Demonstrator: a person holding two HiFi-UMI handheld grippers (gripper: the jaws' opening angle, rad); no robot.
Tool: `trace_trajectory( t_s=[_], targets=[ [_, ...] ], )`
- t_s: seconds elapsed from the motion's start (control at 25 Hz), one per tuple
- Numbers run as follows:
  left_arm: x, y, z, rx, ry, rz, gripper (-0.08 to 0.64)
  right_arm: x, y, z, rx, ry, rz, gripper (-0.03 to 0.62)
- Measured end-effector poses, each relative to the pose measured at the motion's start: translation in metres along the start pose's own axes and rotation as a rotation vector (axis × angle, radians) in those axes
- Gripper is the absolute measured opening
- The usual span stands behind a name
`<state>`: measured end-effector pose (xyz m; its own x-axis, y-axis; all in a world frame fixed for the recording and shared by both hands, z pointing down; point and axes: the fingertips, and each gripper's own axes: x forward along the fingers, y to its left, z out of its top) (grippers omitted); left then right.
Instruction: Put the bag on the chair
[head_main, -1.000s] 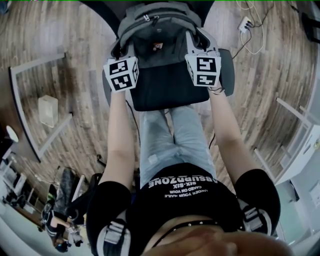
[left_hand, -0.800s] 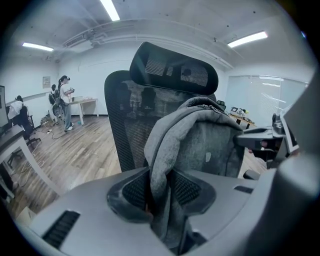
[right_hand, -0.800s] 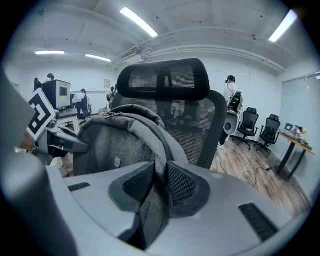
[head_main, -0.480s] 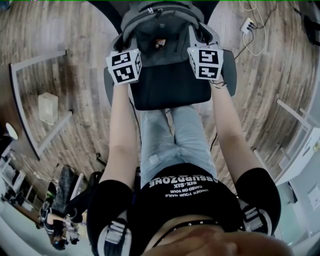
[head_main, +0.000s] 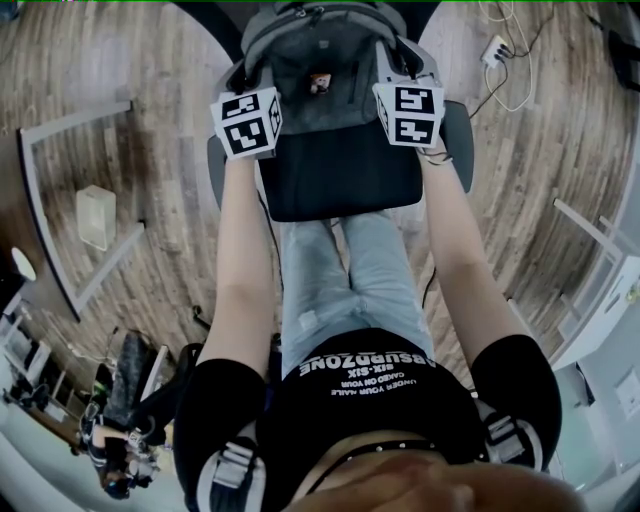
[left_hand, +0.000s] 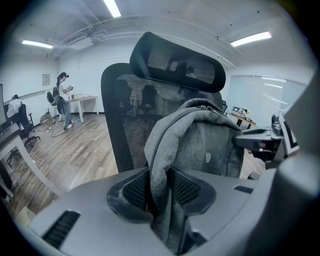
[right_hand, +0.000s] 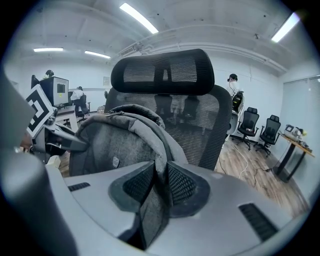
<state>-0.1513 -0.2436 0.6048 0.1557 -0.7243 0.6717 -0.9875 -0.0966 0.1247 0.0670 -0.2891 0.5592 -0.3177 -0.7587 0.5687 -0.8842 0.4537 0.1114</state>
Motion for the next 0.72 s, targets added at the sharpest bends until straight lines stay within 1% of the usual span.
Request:
trace_trajectory(
  t_s=[0.36, 0.56, 0.72],
  targets=[
    [0.005, 0.001, -0.001, 0.0, 0.004, -0.001, 0.126, 0.005, -0.001, -0.001, 0.011, -0.018, -0.005, 0.089],
    [0.007, 0.002, 0.0, 0.002, 0.006, 0.003, 0.126, 0.007, 0.0, -0.002, -0.01, -0.022, -0.008, 0.089],
    [0.012, 0.004, 0.002, -0.001, 0.004, 0.007, 0.126, 0.01, -0.001, -0.002, -0.007, -0.024, -0.013, 0.088]
  ],
)
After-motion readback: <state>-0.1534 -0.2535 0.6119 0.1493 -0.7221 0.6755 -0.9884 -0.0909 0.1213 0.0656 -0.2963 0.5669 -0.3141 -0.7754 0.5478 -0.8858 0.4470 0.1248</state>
